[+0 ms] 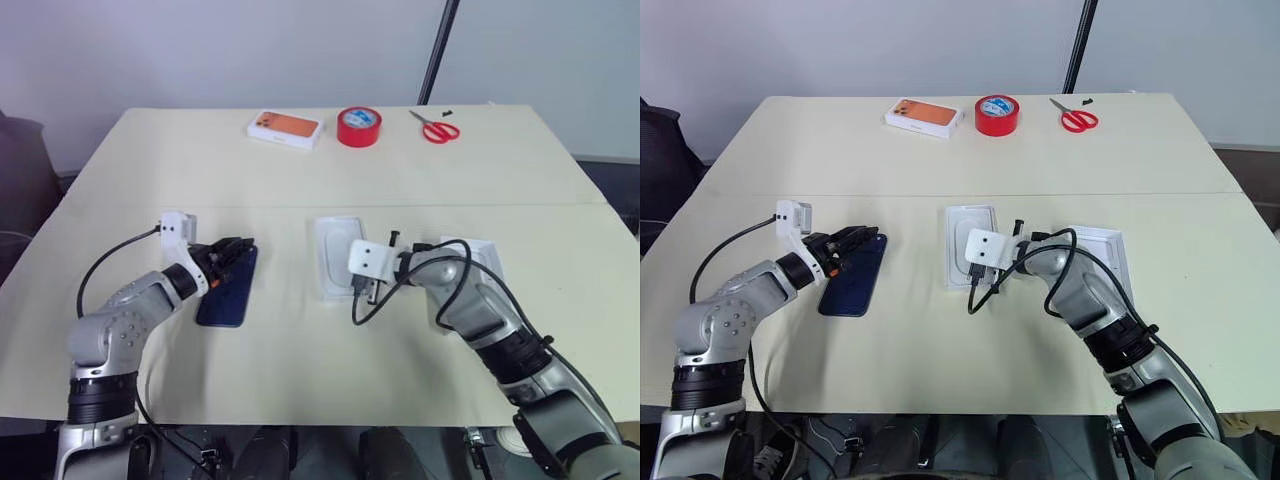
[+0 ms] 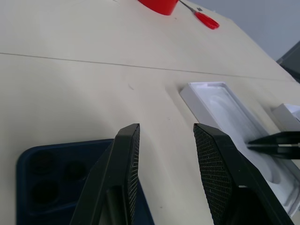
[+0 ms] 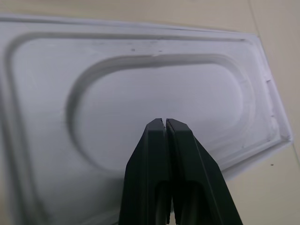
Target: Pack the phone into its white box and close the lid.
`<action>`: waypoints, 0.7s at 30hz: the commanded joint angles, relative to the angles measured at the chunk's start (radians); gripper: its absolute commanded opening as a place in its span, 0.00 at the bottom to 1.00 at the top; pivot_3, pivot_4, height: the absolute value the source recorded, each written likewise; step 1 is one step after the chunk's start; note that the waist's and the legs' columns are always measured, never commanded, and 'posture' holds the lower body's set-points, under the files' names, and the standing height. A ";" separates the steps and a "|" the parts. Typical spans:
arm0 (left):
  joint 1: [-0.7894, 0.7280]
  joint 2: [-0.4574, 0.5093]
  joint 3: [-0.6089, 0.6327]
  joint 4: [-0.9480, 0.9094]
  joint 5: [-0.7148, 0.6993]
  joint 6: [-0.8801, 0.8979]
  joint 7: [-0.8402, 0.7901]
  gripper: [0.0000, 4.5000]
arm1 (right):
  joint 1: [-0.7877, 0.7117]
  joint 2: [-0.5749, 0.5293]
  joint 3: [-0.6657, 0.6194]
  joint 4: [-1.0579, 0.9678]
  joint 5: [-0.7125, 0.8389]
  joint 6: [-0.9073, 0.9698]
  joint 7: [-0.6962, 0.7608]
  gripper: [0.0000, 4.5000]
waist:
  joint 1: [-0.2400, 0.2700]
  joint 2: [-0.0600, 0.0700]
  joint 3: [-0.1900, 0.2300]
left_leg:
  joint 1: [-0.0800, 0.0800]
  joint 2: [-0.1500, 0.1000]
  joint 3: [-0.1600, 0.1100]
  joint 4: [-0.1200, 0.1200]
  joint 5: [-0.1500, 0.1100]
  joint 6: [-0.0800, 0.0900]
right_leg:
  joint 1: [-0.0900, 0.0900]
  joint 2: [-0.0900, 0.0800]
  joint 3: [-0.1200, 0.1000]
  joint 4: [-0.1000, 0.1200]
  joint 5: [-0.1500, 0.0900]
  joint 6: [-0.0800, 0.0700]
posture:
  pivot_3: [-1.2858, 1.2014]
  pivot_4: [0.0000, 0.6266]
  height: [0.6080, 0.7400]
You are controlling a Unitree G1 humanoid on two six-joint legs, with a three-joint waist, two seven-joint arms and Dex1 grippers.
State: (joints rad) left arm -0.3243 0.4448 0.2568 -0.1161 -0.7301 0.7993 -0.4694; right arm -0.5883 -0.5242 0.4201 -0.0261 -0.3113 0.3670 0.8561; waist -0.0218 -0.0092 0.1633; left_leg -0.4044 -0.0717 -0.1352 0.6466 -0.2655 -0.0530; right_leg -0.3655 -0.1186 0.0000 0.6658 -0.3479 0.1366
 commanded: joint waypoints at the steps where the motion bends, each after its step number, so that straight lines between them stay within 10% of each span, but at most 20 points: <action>1: -0.009 0.001 0.019 -0.033 -0.010 -0.004 0.007 0.43 | -0.012 0.006 0.006 -0.031 -0.003 0.020 0.015 0.03 | 0.001 0.000 0.000 | 0.000 0.000 0.000 0.000 0.000 0.000 | 0.000 0.000 0.000 0.000 0.000 0.000 | 0.52 0.24 1.00; 10: -0.001 0.033 0.071 -0.013 -0.077 0.085 0.013 0.43 | -0.041 0.115 -0.082 -0.056 0.092 0.032 -0.054 0.03 | 0.000 0.000 0.000 | -0.001 0.000 0.000 0.000 0.000 0.000 | -0.001 0.000 0.000 0.000 0.000 0.000 | 0.52 0.24 1.00; 21: -0.014 0.333 0.137 0.286 -0.148 0.286 -0.285 0.43 | -0.108 0.273 -0.009 0.017 0.134 0.010 -0.087 0.03 | -0.028 0.000 0.000 | -0.002 0.000 -0.001 -0.001 0.001 -0.002 | -0.006 0.000 0.000 0.004 0.000 0.000 | 0.52 0.24 1.00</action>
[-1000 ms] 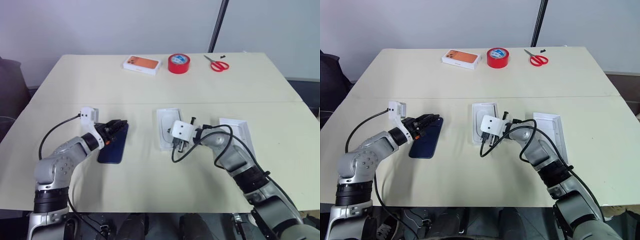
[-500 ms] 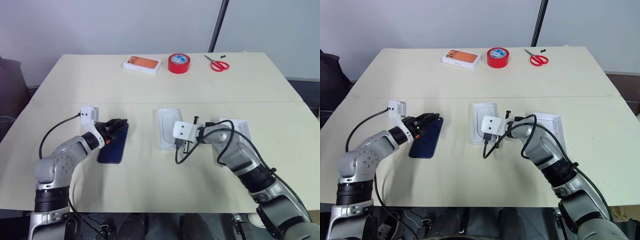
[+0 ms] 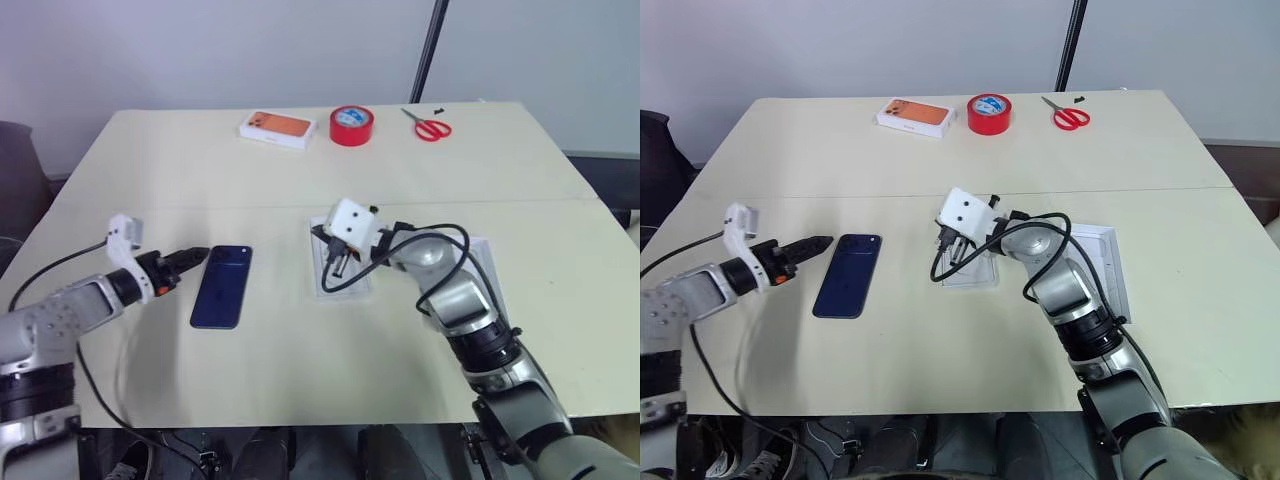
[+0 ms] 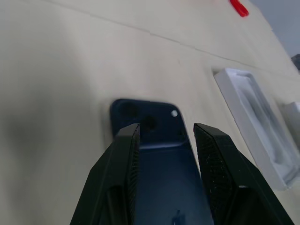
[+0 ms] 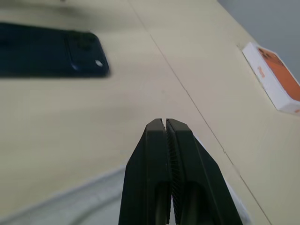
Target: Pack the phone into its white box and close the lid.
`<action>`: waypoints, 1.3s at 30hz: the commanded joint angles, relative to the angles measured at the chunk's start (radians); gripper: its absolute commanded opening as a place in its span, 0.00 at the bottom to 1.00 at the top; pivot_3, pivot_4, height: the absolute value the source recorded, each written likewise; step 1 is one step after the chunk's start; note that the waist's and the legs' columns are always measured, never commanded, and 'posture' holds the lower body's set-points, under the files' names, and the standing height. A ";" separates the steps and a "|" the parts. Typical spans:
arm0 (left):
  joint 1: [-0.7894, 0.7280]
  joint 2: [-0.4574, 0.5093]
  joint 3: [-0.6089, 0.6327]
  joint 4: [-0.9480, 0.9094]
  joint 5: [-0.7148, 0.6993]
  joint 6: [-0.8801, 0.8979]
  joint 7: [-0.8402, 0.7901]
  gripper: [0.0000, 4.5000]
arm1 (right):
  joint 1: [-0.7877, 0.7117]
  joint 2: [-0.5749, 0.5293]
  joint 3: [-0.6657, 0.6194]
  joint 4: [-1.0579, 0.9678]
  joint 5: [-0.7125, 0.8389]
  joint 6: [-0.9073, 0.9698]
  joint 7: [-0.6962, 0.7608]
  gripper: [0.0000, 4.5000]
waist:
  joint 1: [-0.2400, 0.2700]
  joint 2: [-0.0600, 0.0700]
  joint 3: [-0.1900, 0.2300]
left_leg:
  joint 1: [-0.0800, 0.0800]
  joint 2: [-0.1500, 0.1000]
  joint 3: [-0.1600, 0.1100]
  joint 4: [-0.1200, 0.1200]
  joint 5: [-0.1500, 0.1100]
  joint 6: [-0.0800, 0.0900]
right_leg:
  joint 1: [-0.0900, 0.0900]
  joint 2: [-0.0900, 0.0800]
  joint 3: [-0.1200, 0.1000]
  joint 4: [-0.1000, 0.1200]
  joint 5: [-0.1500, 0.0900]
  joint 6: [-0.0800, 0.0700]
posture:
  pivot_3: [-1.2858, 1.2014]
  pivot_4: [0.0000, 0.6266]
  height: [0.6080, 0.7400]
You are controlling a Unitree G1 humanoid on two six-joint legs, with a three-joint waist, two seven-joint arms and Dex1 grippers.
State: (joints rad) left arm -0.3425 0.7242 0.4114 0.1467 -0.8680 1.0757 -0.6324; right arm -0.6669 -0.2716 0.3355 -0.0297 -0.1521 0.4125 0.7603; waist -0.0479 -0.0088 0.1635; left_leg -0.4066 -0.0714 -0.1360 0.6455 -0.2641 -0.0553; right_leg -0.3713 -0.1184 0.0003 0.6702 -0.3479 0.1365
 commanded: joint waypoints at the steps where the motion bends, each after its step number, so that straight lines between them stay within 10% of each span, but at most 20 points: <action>1: -0.002 0.070 -0.023 0.052 -0.015 0.035 -0.152 0.43 | -0.038 0.031 0.102 0.039 -0.034 -0.045 0.014 0.03 | -0.003 0.000 0.000 | 0.000 0.000 0.000 0.000 0.000 0.000 | -0.001 0.000 0.000 0.000 0.000 0.000 | 0.52 0.24 1.00; 17: -0.045 0.134 -0.377 0.240 0.278 -0.118 -0.458 0.43 | -0.124 0.226 0.337 0.329 -0.135 0.005 0.033 0.03 | -0.021 0.003 -0.002 | 0.004 0.000 -0.001 0.000 0.001 -0.001 | -0.002 0.000 0.000 0.004 0.000 0.000 | 0.52 0.24 1.00; 30: -0.043 0.023 -0.403 0.176 0.256 0.014 -0.461 0.43 | -0.132 0.253 0.320 0.354 -0.151 0.005 0.010 0.03 | -0.021 0.006 -0.006 | 0.014 0.000 0.002 -0.005 0.000 -0.001 | 0.001 0.000 0.006 0.012 0.000 0.000 | 0.52 0.24 1.00; 39: -0.082 0.161 -0.364 0.268 0.338 -0.097 -0.486 0.43 | -0.116 0.229 0.313 0.326 -0.157 0.022 0.011 0.03 | -0.026 0.006 -0.007 | 0.015 0.000 0.004 -0.007 0.001 -0.001 | -0.001 0.000 0.009 0.012 0.000 0.000 | 0.52 0.24 1.00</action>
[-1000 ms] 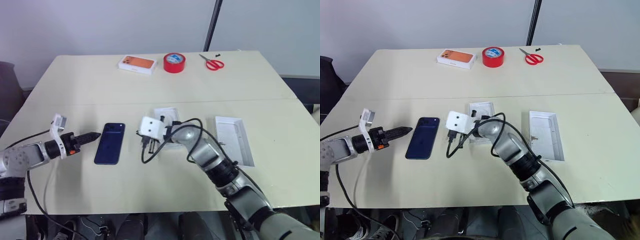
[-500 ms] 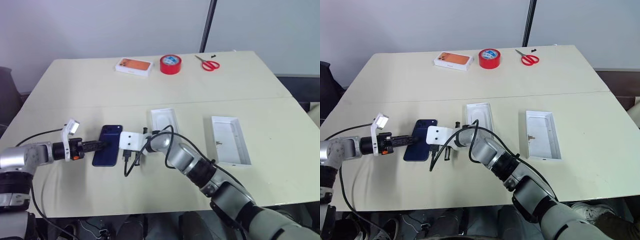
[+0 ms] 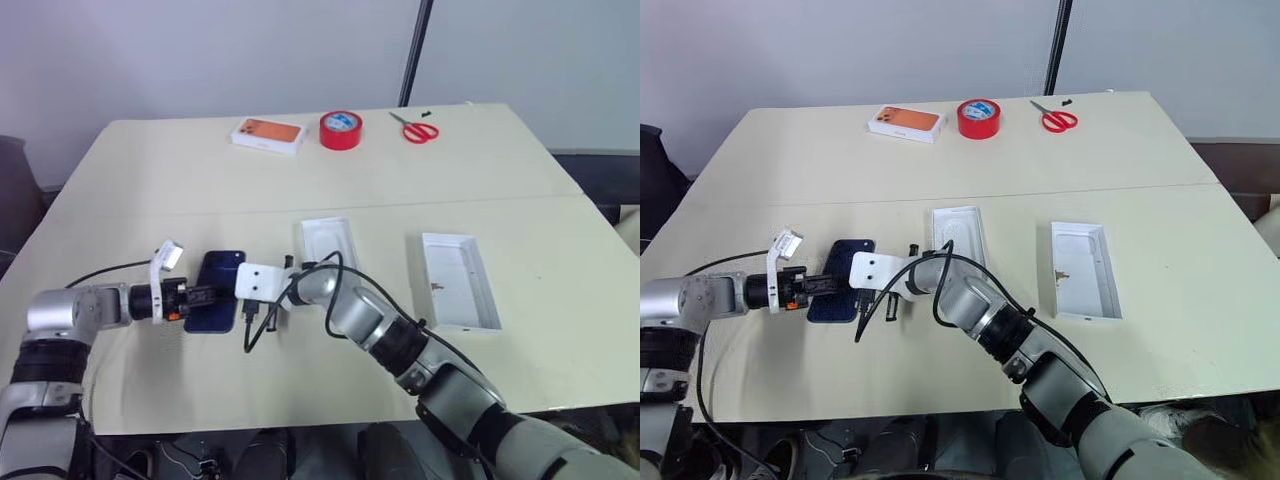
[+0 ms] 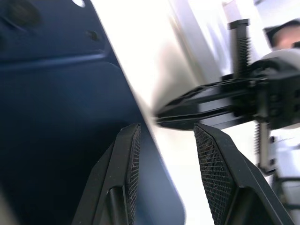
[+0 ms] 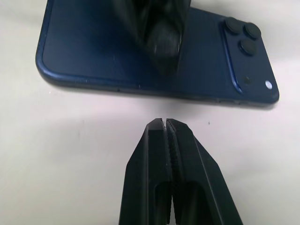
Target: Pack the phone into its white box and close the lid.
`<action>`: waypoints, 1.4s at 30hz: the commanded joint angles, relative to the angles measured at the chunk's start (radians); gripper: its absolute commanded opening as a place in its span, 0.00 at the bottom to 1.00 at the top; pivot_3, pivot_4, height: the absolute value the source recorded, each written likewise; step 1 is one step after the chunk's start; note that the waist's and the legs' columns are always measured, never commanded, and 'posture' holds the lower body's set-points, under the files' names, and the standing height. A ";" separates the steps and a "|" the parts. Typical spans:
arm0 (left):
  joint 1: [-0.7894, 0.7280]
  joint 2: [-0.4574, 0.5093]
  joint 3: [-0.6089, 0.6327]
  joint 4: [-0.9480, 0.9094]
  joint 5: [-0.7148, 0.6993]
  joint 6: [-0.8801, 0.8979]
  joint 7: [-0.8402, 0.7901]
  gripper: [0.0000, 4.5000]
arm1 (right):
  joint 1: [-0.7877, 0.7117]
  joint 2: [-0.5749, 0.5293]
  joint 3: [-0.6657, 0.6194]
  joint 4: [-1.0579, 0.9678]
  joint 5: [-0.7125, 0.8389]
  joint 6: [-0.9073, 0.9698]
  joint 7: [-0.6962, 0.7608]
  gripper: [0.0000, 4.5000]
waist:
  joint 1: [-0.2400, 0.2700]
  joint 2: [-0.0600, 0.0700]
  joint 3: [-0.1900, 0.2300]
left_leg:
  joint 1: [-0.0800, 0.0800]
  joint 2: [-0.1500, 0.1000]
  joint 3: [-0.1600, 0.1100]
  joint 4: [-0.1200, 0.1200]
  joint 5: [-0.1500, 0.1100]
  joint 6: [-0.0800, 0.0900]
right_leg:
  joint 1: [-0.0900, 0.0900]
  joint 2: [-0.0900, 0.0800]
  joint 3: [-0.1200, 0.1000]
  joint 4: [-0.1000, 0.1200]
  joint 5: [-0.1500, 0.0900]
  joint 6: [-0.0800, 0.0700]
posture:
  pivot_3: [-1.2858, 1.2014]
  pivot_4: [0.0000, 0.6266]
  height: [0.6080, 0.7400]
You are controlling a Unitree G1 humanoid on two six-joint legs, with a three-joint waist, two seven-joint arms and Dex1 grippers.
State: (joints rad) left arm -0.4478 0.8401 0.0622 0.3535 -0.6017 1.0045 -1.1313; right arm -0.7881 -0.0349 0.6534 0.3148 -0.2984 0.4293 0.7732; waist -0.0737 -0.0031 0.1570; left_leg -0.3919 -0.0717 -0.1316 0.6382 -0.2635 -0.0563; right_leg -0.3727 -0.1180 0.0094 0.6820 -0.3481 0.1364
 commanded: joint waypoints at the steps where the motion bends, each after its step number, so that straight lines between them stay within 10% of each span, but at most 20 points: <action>1: 0.019 0.055 -0.012 0.078 0.079 -0.037 0.016 0.43 | 0.007 -0.008 -0.004 -0.021 -0.010 0.005 -0.002 0.03 | 0.002 0.000 0.000 | 0.000 0.000 0.000 -0.001 0.000 0.000 | -0.001 0.000 0.000 0.000 0.000 0.000 | 0.52 0.24 1.00; 15: 0.008 0.108 -0.048 0.185 0.156 -0.127 -0.087 0.43 | 0.010 -0.008 0.000 -0.016 -0.010 -0.007 -0.003 0.03 | 0.001 0.000 0.000 | 0.002 0.000 0.001 -0.005 0.001 -0.001 | -0.001 0.000 0.002 0.000 0.000 0.000 | 0.52 0.24 1.00; 42: 0.029 -0.195 0.015 0.020 0.022 0.149 -0.029 0.43 | 0.018 -0.020 -0.010 -0.027 -0.018 -0.001 0.016 0.03 | 0.031 0.006 -0.011 | 0.003 -0.003 -0.002 -0.004 0.001 0.000 | 0.002 -0.001 0.004 0.000 0.000 0.000 | 0.52 0.24 1.00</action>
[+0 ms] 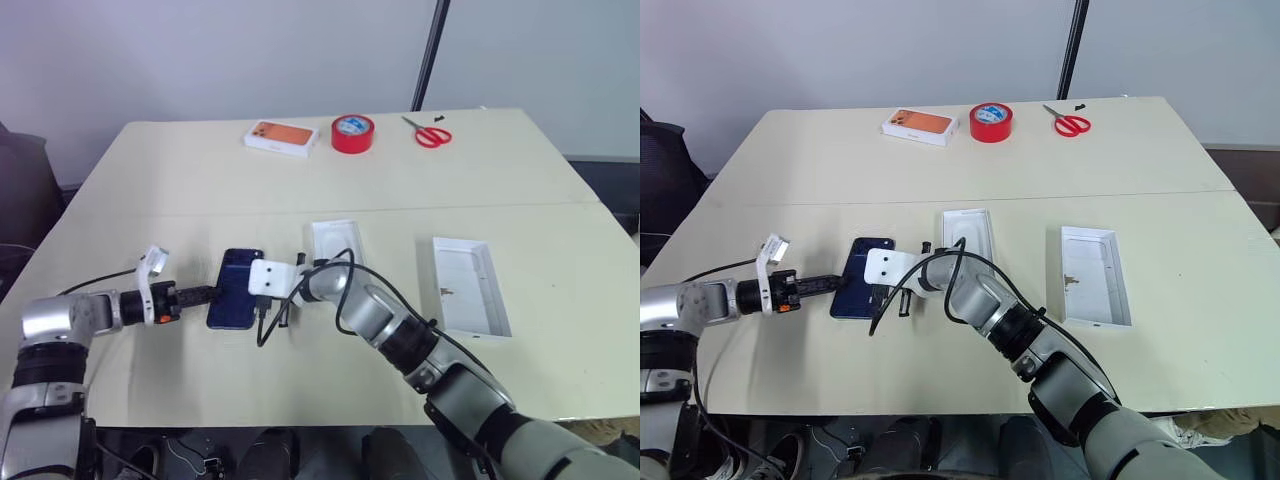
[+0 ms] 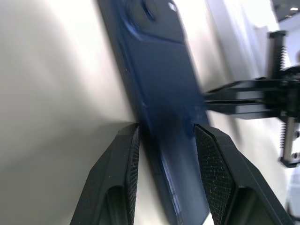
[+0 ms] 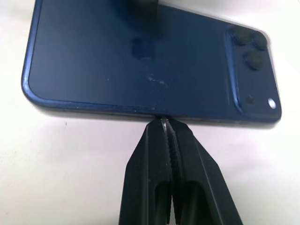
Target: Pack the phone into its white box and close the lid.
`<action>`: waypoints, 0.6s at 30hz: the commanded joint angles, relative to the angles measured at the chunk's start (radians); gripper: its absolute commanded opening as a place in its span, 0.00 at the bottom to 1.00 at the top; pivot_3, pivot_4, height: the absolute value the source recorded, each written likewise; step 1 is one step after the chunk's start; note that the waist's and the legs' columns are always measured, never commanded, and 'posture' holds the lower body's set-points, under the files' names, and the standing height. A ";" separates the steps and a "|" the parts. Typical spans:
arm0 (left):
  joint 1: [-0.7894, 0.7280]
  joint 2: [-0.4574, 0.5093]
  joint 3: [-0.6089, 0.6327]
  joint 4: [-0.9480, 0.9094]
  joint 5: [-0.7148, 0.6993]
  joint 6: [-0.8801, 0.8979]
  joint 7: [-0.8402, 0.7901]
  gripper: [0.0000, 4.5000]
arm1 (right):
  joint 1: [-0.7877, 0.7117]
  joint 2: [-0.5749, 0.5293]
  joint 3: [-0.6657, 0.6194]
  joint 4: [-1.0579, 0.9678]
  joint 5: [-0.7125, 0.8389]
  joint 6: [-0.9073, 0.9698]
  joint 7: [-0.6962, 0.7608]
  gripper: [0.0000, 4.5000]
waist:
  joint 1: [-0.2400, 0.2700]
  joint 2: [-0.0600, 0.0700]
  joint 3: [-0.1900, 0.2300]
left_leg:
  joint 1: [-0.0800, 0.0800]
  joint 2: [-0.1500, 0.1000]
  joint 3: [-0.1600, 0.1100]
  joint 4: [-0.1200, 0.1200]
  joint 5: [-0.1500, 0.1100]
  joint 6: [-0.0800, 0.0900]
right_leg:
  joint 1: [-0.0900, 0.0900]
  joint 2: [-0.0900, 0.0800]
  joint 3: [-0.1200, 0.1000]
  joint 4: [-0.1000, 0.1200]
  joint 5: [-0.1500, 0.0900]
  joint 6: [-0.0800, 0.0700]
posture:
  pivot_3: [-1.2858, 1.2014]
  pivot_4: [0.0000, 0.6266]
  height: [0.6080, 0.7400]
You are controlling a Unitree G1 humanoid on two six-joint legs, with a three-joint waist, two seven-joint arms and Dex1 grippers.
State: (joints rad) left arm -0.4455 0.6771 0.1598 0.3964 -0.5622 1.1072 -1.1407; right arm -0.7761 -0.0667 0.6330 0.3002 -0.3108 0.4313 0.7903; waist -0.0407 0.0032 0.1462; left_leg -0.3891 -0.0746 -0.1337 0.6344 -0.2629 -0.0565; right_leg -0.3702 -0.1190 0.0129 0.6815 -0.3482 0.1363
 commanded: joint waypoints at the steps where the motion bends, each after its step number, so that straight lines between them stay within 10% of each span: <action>1: 0.026 -0.031 -0.083 -0.017 -0.015 0.046 -0.020 0.43 | 0.006 0.012 0.011 -0.013 -0.005 -0.004 -0.001 0.03 | -0.005 0.000 0.000 | 0.000 0.000 0.000 0.000 0.000 0.000 | 0.000 0.000 0.000 0.000 0.000 0.000 | 0.52 0.24 1.00; 12: -0.004 -0.009 -0.033 0.064 -0.019 0.021 0.001 0.43 | 0.020 -0.002 0.012 -0.020 -0.012 -0.007 -0.010 0.03 | -0.007 0.000 0.000 | 0.000 0.001 0.001 -0.001 0.000 -0.001 | -0.001 0.001 0.000 -0.001 0.000 0.000 | 0.52 0.24 1.00; 18: 0.008 0.029 -0.037 0.068 -0.036 0.036 -0.024 0.01 | 0.023 -0.004 0.013 -0.022 -0.013 -0.008 -0.011 0.02 | -0.020 -0.001 0.000 | 0.000 0.002 0.001 -0.002 0.001 -0.001 | -0.002 0.001 0.000 -0.001 0.000 0.000 | 0.52 0.24 1.00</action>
State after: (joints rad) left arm -0.4606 0.6822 0.1382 0.4544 -0.6256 1.1443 -1.1851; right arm -0.7587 -0.0636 0.6393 0.2935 -0.3111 0.4187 0.7762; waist -0.0607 0.0017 0.1463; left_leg -0.3893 -0.0723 -0.1330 0.6324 -0.2621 -0.0578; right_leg -0.3723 -0.1172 0.0130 0.6807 -0.3483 0.1363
